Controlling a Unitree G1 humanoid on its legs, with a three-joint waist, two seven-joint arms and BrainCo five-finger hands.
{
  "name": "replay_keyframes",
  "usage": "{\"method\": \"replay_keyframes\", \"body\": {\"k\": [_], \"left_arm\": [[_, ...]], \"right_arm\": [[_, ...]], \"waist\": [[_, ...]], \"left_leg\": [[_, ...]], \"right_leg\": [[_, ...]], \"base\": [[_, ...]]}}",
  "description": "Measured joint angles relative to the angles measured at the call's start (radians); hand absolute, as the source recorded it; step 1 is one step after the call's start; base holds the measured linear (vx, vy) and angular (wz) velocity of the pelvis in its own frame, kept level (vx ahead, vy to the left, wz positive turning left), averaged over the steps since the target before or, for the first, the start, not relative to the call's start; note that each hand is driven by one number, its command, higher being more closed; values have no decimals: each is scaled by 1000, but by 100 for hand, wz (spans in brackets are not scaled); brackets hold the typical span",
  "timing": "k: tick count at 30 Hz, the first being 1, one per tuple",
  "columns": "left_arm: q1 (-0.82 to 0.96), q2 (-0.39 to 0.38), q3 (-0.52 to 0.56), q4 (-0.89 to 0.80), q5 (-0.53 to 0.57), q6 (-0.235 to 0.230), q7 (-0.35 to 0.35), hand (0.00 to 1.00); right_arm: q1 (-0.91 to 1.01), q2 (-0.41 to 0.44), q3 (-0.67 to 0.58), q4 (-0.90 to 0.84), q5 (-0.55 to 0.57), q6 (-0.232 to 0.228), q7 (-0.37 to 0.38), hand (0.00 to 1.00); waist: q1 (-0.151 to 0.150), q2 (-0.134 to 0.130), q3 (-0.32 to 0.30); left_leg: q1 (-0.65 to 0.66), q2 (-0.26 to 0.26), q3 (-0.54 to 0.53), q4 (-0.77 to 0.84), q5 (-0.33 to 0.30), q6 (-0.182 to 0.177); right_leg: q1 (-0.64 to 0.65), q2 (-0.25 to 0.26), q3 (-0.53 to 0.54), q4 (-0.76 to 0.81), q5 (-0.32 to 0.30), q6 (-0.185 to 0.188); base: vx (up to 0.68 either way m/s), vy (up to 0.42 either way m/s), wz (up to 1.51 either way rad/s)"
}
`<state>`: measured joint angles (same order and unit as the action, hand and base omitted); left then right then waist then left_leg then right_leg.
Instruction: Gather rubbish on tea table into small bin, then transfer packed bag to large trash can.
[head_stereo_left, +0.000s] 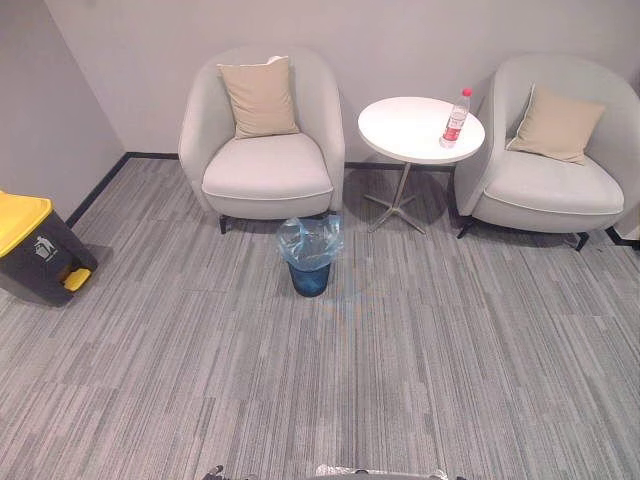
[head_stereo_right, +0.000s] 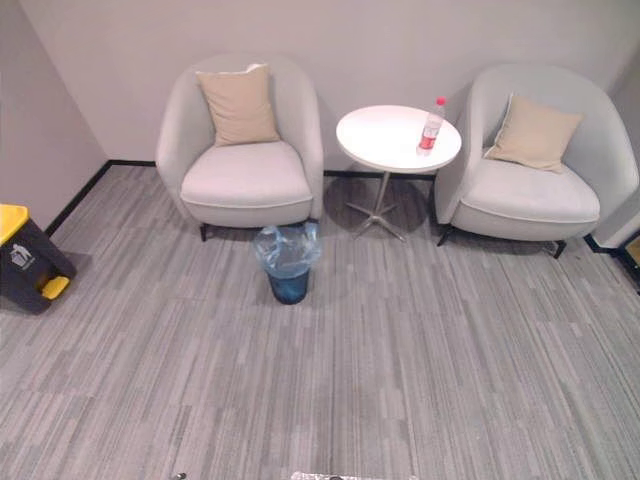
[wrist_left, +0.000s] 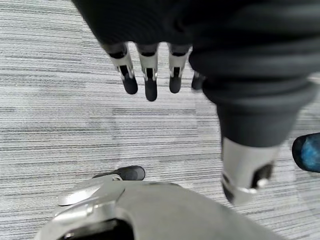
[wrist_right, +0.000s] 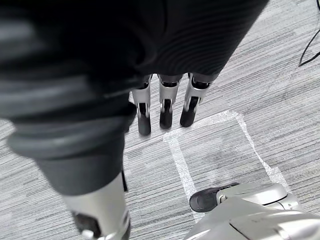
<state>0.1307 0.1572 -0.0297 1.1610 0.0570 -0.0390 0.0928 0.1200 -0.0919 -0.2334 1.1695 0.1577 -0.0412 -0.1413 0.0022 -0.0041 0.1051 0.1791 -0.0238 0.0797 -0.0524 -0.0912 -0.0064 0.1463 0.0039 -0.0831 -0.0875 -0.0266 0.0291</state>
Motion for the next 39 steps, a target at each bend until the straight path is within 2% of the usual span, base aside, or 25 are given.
{"method": "replay_keyframes", "body": {"k": [22,30,35,36,39], "left_arm": [[-2,5,0,0,0,-2,3,0],[-19,10,0,0,0,0,6,0],[-46,10,0,-4,-2,1,14,0],[-53,11,1,-7,-2,0,14,0],[-72,12,5,-16,-13,1,14,0]], "right_arm": [[-8,8,0,0,0,-7,0,0],[-22,9,0,0,0,-6,0,0],[-35,10,-1,-16,1,-6,3,0],[-36,11,-1,-16,2,-7,3,0],[-29,10,-2,-16,10,-8,3,0]], "waist": [[0,-7,10],[2,-15,24],[-5,-9,47],[-6,-11,52],[-9,-12,57]], "left_leg": [[14,0,9,-9,0,0],[-7,10,64,-13,0,0],[-41,30,102,31,-17,-25],[-45,35,100,53,-31,-43],[-108,71,101,215,-114,-66]], "right_leg": [[10,1,3,-1,-1,1],[-37,13,49,2,12,-11],[-93,25,50,72,-13,-15],[-94,25,37,90,-30,-31],[-98,33,-10,128,-77,-59]], "base": [[-10,-5,-1],[-14,-21,-21],[-6,-53,-20],[-14,-78,17],[-10,-95,22]]}}
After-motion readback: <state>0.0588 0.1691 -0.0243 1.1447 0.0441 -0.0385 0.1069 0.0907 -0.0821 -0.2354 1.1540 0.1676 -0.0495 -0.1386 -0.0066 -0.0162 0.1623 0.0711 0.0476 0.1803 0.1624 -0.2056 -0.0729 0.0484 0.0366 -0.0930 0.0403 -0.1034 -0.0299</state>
